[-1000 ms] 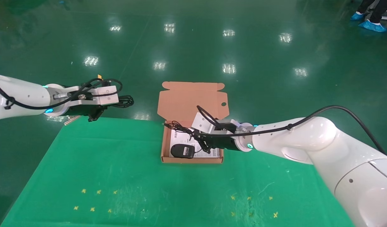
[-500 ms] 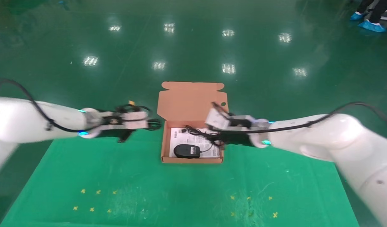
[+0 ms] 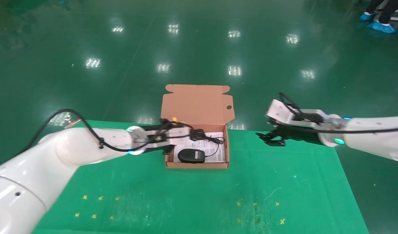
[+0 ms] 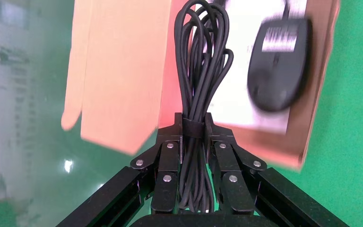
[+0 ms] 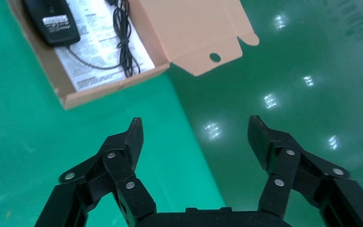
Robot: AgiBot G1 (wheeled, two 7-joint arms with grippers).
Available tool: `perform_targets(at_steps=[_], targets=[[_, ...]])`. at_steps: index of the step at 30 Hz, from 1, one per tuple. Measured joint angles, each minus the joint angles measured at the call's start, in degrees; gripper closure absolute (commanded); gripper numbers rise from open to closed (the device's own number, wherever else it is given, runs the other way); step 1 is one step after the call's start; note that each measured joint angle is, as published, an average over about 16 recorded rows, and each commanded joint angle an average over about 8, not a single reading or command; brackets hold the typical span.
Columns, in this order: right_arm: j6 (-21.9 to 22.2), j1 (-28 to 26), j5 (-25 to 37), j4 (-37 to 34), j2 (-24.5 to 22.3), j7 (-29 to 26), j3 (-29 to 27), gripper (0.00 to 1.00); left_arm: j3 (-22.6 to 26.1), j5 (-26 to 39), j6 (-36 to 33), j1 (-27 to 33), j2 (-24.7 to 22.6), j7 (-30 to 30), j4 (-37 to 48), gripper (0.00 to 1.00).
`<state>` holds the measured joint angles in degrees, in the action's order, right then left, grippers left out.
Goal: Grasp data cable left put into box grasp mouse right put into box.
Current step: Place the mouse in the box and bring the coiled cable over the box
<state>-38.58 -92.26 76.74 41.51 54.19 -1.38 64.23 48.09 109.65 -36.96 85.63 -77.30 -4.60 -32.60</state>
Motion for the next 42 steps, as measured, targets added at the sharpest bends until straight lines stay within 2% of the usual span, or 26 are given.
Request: perform_targets(at_steps=[6,12,20,28,42], targets=[[1.14,0.32,2.83,8.08,-5.22,-6.0,1.38,0.0,2.62,-6.12,1.34,-0.43,-1.06,-5.07,0.98,1.0],[2.5,0.36,6.2,14.62,-8.53,-12.05,2.87,0.0,6.58,-11.06,2.27,-0.41,-1.24,-7.22,0.96,1.0],[3.35,0.08,10.09,19.75,-10.88,-17.0,4.5,0.0,10.73,-15.21,3.31,0.0,-1.34,-7.61,1.21,0.0],[3.29,-0.1,11.28,20.94,-11.45,-17.92,5.03,0.0,11.78,-16.32,3.55,0.2,-1.38,-7.53,1.37,0.0],[3.66,-1.57,11.14,20.89,-11.43,-17.0,4.12,0.0,10.32,-17.31,3.73,1.92,0.71,-6.21,-0.66,0.0]])
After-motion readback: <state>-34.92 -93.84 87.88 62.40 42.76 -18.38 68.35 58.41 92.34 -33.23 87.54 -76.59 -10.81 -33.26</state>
